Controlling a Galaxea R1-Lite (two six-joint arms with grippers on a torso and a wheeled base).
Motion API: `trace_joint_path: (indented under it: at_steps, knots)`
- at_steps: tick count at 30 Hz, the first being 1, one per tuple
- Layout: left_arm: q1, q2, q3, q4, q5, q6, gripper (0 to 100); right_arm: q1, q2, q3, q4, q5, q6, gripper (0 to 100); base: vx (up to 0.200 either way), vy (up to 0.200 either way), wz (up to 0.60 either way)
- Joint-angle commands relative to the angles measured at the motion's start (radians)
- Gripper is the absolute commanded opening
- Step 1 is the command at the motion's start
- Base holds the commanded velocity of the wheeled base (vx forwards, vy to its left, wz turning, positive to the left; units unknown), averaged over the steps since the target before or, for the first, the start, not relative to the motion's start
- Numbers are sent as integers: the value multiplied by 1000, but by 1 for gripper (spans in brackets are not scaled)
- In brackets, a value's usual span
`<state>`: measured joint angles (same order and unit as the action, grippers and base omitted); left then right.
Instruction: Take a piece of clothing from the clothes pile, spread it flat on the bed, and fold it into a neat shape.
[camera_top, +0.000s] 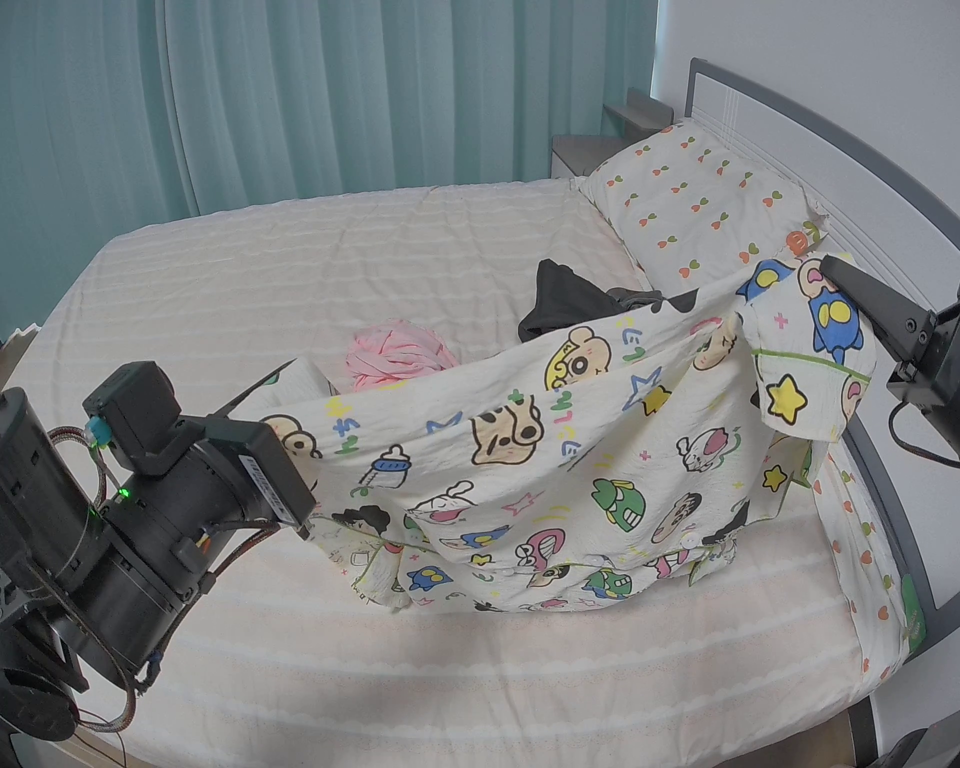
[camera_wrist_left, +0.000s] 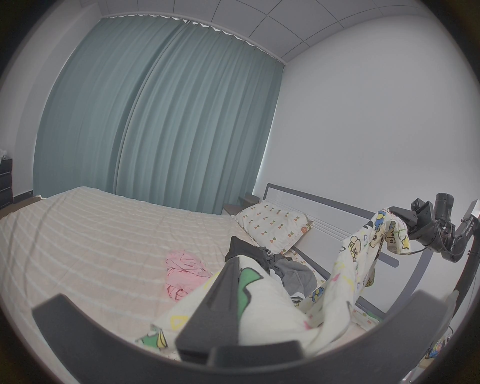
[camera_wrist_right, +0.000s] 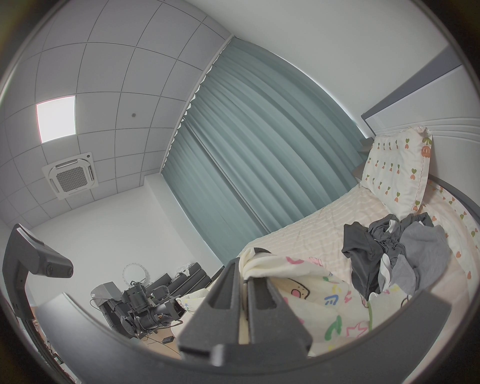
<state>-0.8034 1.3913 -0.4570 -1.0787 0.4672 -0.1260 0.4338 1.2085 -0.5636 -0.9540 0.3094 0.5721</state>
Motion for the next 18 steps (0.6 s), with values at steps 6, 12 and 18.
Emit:
trace_joint_path:
  at_steps: [6,12,18]
  knots:
    - [0,9,4,-3,-1,2,0,8,-12,22,1,2,0,0,-200,0,0]
    - [-2,3,32,0,-1,14,0,17,-18,27,6,5,-1,0,0,0,0]
    - [-5,5,47,5,1,26,0,36,-15,48,6,5,-1,0,0,0,0]
